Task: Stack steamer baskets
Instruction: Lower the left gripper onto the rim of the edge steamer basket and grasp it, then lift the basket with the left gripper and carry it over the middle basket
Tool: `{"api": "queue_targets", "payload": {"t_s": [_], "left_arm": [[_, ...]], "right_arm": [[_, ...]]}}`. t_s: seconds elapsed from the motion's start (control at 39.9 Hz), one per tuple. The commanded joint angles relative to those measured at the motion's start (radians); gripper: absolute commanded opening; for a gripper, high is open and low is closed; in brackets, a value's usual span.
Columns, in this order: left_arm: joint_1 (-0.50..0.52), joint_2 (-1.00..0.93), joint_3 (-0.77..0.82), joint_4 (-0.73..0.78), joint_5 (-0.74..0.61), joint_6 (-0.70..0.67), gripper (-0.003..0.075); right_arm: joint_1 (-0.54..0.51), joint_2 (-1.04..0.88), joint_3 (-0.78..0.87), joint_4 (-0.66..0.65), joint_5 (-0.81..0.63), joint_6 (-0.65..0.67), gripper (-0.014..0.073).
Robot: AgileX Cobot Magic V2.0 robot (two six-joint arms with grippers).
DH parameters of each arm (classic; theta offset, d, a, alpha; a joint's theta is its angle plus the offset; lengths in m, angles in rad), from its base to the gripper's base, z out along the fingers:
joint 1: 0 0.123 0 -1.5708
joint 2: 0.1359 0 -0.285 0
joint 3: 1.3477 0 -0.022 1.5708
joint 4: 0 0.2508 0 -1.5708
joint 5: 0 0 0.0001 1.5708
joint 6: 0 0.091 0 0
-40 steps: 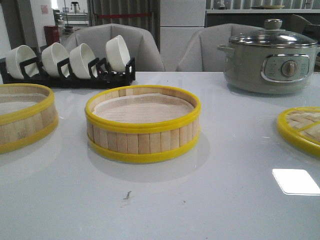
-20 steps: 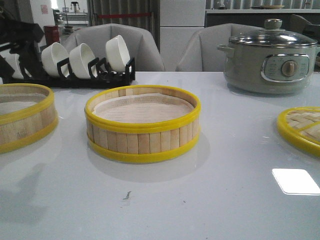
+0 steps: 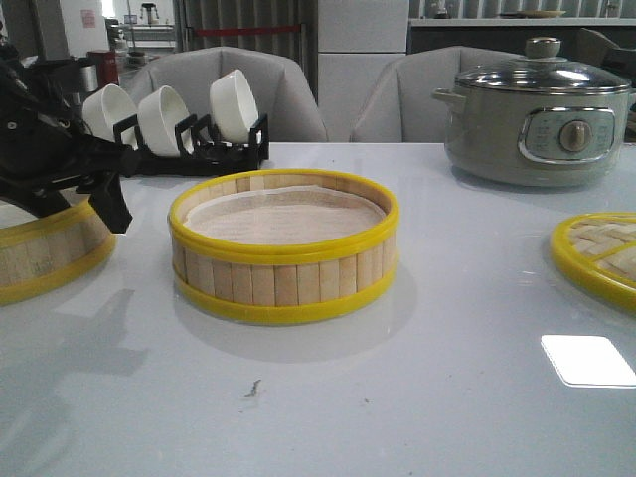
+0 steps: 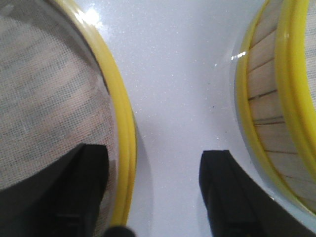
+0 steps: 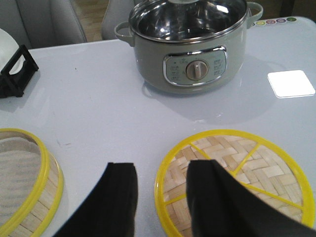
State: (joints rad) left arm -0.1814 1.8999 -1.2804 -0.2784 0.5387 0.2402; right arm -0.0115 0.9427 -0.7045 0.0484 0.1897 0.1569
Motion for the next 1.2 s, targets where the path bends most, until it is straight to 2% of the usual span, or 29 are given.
{"api": "queue_targets", "payload": {"t_s": [0.0,0.08,0.13,0.18,0.2,0.25,0.33,0.55,0.83,1.05,1.18], "left_arm": [[-0.002,-0.046,-0.03,-0.017,-0.048,0.004,0.0463],[-0.002,-0.044,-0.03,-0.017,-0.048,0.004,0.0383],[-0.002,-0.044,-0.03,-0.017,-0.048,0.004,0.0265],[-0.002,-0.044,-0.03,-0.017,-0.046,0.004,0.0091],[-0.002,-0.044,-0.03,-0.015,-0.046,0.004,0.0065],[-0.002,-0.044,-0.032,-0.015,-0.046,0.004,0.0115],[-0.002,-0.048,-0.043,-0.015,-0.032,0.002,0.0083],[-0.042,-0.104,-0.175,-0.019,0.018,-0.031,0.009],[-0.225,-0.125,-0.432,-0.019,0.168,-0.057,0.009],[-0.409,-0.117,-0.465,-0.019,0.187,-0.057,0.009],[-0.49,-0.092,-0.465,-0.019,0.187,-0.105,0.0089]], "right_arm": [[-0.002,-0.008,-0.039,-0.004,-0.067,-0.001,0.0363],[-0.002,-0.008,-0.039,-0.004,-0.067,-0.001,0.0363],[-0.002,-0.008,-0.039,-0.004,-0.067,-0.001,0.0363],[-0.002,-0.008,-0.039,-0.004,-0.067,-0.001,0.0363],[-0.002,-0.008,-0.039,-0.004,-0.067,-0.001,0.0363],[-0.002,-0.008,-0.039,-0.004,-0.067,-0.001,0.0363],[-0.002,-0.008,-0.039,-0.004,-0.067,-0.001,0.0363],[-0.002,-0.008,-0.039,-0.004,-0.067,-0.001,0.0363],[-0.002,-0.008,-0.039,-0.004,-0.068,-0.001,0.0363],[-0.002,-0.008,-0.039,-0.004,-0.068,-0.001,0.0363],[-0.002,-0.008,-0.039,-0.004,-0.068,-0.001,0.0363]]}}
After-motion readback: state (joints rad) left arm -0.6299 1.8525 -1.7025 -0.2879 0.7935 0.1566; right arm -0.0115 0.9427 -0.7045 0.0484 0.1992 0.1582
